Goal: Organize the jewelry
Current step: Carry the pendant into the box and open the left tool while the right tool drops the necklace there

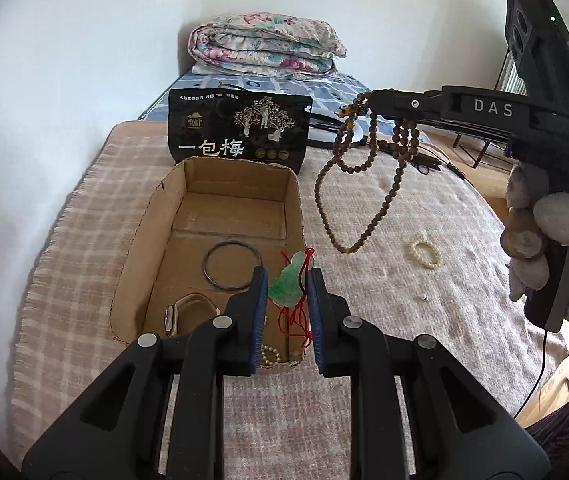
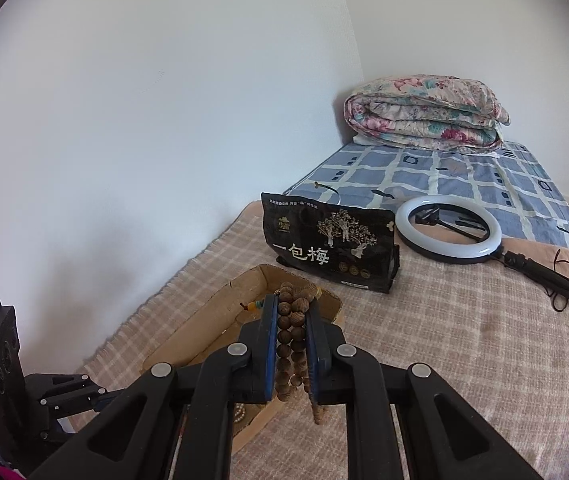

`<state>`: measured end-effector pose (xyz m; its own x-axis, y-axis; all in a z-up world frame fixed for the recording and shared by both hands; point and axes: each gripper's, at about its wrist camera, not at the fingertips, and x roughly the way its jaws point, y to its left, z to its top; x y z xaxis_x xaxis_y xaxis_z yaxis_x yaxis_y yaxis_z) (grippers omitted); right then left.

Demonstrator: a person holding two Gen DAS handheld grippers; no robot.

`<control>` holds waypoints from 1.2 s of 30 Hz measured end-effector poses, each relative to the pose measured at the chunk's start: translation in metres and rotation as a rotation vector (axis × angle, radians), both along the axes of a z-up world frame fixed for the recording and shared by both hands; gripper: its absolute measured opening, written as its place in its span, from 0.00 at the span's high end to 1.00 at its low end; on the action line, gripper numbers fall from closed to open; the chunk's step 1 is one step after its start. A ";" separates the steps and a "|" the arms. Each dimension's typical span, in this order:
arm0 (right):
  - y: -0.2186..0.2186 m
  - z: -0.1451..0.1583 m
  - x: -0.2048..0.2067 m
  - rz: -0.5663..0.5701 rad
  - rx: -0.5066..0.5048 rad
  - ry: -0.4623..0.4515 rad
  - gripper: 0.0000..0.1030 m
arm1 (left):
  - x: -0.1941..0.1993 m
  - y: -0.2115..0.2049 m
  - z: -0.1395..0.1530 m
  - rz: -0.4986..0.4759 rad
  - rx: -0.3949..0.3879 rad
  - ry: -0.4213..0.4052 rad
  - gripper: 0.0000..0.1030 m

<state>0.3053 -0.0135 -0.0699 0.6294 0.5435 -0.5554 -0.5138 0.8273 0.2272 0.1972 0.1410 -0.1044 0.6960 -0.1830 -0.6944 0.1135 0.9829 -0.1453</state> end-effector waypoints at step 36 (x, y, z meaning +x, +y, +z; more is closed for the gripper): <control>0.076 -0.002 0.045 0.069 0.056 -0.020 0.90 | 0.027 0.037 -0.015 0.097 -0.044 0.049 0.82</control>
<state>0.3508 0.0620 -0.0714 0.5996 0.6158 -0.5111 -0.5742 0.7760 0.2612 0.2242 0.1780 -0.1195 0.6771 -0.1475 -0.7210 0.0102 0.9815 -0.1911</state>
